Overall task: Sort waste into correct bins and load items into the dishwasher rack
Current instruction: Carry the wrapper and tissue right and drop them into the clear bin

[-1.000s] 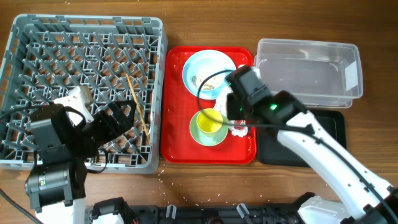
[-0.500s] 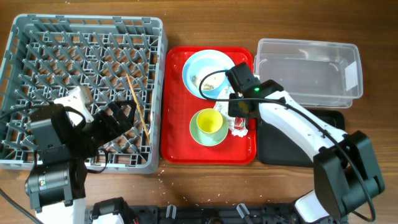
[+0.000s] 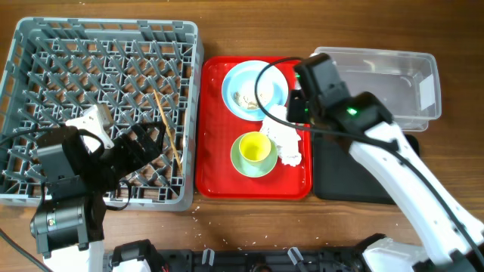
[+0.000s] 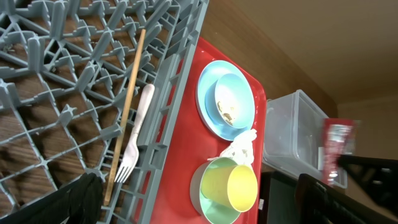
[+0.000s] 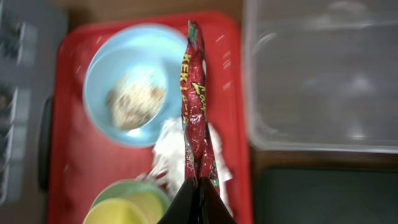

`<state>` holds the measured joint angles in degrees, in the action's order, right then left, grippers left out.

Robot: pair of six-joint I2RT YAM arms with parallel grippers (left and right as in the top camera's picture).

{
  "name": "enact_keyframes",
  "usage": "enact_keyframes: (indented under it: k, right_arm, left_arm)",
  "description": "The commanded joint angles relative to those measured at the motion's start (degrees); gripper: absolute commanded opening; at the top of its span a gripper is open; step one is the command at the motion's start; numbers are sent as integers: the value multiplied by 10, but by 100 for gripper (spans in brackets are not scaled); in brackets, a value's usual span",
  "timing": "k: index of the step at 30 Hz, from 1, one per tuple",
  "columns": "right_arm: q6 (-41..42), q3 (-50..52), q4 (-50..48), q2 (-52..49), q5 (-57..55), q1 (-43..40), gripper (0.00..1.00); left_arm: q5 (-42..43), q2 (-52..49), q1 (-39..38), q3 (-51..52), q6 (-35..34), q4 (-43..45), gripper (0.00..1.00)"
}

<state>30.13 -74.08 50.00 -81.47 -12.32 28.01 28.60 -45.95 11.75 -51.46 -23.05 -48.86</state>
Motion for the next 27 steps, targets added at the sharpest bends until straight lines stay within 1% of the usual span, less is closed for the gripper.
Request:
enact_keyframes:
  k: [1, 4, 6, 7, 8, 11, 12, 14, 15, 16, 17, 18, 19, 20, 21, 24, 27]
  right_arm:
    - [30, 11, -3, -16, -137, -24, 5]
    - [44, 33, -43, -61, -133, -99, 4]
    - [43, 33, -68, -100, -93, -160, 4]
    - [43, 33, -79, -113, -55, -186, 21]
    - [25, 33, -92, -126, -11, -215, 42]
    - [-22, 30, -117, -122, 90, -259, 64]
    - [-37, 25, -118, -116, 127, -266, 67]
    - [-95, 20, -116, -90, 246, -267, 71]
    - [-125, 20, -116, -78, 283, -258, 72]
    - [-138, 20, -111, -67, 293, -247, 72]
    - [-138, 20, -102, -55, 286, -234, 72]
    - [-138, 20, -83, -39, 282, -207, 70]
    - [-138, 20, -75, -37, 271, -190, 69]
    - [-137, 23, -69, -40, 235, -156, 68]
    - [-136, 24, -68, -42, 225, -144, 68]
    - [-136, 26, -63, -69, 200, -77, 68]
    - [-130, 26, -60, -120, 187, -39, 68]
  left_arm:
    - [3, 0, 4, 0, 3, 2, 100]
    - [3, 0, 4, 0, 3, 2, 100]
    - [3, 0, 4, 0, 3, 2, 100]
    - [3, 0, 4, 0, 3, 2, 100]
    - [3, 0, 4, 0, 3, 2, 100]
    - [3, 0, 4, 0, 3, 2, 100]
    - [3, 0, 4, 0, 3, 2, 100]
    - [3, 0, 4, 0, 3, 2, 100]
    - [3, 0, 4, 0, 3, 2, 100]
    - [3, 0, 4, 0, 3, 2, 100]
    - [3, 0, 4, 0, 3, 2, 100]
    - [3, 0, 4, 0, 3, 2, 100]
    - [3, 0, 4, 0, 3, 2, 100]
    - [3, 0, 4, 0, 3, 2, 100]
    - [3, 0, 4, 0, 3, 2, 100]
    - [3, 0, 4, 0, 3, 2, 100]
    - [3, 0, 4, 0, 3, 2, 100]
